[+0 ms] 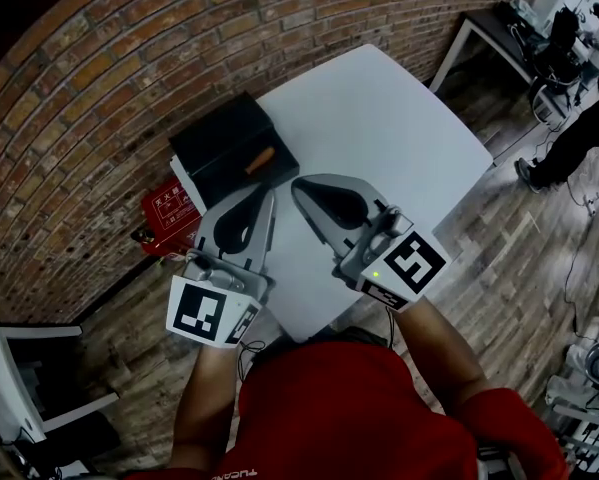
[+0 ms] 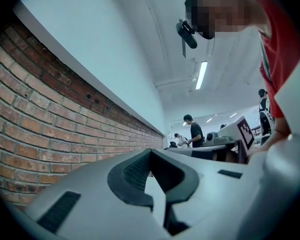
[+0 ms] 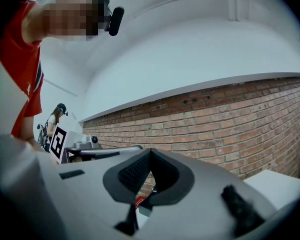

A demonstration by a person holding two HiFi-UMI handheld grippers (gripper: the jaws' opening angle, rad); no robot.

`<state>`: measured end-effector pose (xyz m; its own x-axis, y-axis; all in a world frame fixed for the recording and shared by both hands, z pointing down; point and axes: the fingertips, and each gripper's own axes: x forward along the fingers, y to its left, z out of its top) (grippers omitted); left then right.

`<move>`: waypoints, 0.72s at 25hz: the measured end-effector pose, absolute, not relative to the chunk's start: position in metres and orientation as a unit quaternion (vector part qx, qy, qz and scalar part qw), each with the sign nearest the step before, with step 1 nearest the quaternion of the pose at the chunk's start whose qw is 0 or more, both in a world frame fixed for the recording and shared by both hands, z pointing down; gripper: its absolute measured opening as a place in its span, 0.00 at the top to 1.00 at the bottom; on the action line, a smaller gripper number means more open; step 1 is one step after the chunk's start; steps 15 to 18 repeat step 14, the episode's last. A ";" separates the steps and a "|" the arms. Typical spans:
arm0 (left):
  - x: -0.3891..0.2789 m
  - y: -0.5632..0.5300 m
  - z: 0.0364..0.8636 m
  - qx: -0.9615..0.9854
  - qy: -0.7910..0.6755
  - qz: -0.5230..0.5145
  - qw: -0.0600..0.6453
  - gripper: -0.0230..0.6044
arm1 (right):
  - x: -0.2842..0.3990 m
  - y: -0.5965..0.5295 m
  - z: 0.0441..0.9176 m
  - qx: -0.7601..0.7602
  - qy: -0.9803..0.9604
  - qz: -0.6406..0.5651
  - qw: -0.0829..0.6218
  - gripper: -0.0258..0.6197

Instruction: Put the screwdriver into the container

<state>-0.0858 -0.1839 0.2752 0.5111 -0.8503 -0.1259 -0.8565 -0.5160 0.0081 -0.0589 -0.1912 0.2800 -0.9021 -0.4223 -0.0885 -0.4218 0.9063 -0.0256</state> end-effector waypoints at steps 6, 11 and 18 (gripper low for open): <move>-0.087 -0.183 0.274 -0.871 0.486 0.063 0.027 0.94 | -0.059 -0.189 0.276 -0.224 0.973 0.000 0.050 0.91; -0.086 -0.183 0.274 -0.873 0.482 0.069 0.023 0.94 | -0.056 -0.189 0.280 -0.230 0.972 0.003 0.040 0.91; -0.086 -0.183 0.273 -0.873 0.482 0.073 0.022 0.94 | -0.055 -0.190 0.279 -0.237 0.971 0.003 0.038 0.91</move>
